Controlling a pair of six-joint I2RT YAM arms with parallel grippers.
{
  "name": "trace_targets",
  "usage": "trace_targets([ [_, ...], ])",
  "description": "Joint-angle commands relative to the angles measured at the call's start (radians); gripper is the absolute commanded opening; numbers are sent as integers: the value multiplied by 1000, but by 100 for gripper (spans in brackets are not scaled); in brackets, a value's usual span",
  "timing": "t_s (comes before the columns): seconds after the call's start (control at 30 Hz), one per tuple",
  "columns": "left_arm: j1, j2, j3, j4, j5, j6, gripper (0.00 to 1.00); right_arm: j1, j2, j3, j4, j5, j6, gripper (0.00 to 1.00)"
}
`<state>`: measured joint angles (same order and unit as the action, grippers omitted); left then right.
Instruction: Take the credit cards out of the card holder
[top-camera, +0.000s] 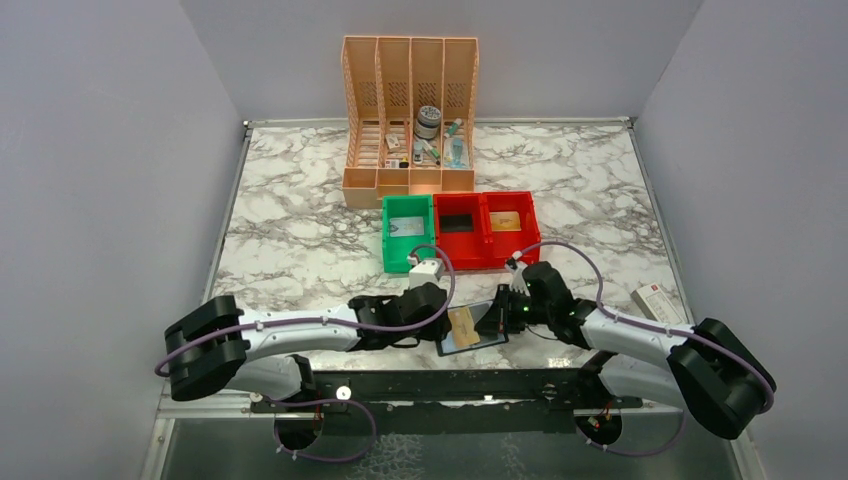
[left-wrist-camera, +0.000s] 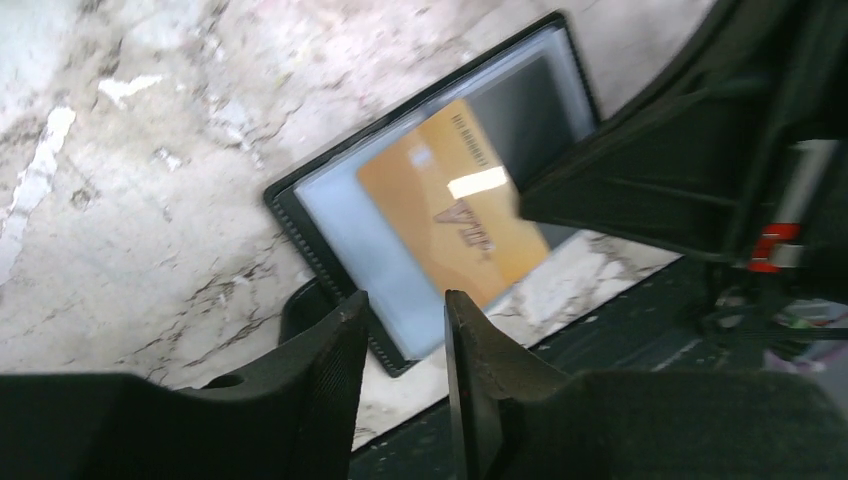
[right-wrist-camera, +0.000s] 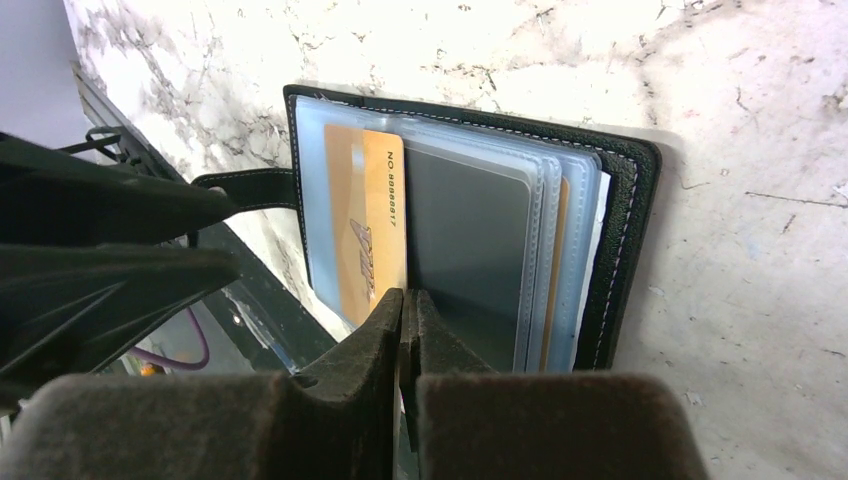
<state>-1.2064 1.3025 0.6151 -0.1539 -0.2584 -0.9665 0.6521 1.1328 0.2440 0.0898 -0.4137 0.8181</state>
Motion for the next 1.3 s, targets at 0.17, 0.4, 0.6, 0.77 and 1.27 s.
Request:
trace_targets([
  [0.17, -3, 17, 19, 204, 109, 54, 24, -7, -34, -15, -23, 41, 2, 4],
  [0.4, -3, 143, 20, 163, 80, 6, 3, -7, -41, -15, -27, 33, -1, 4],
  [0.6, -4, 137, -16, 166, 69, -1, 3, -6, -40, -14, -24, 30, -1, 4],
  [0.77, -1, 186, -1, 148, 48, 21, 0, -6, -41, -13, -9, 9, -2, 5],
  [1.27, -2, 196, -3, 17, -21, 26, 0, -6, 42, 42, 32, -40, -68, 20],
])
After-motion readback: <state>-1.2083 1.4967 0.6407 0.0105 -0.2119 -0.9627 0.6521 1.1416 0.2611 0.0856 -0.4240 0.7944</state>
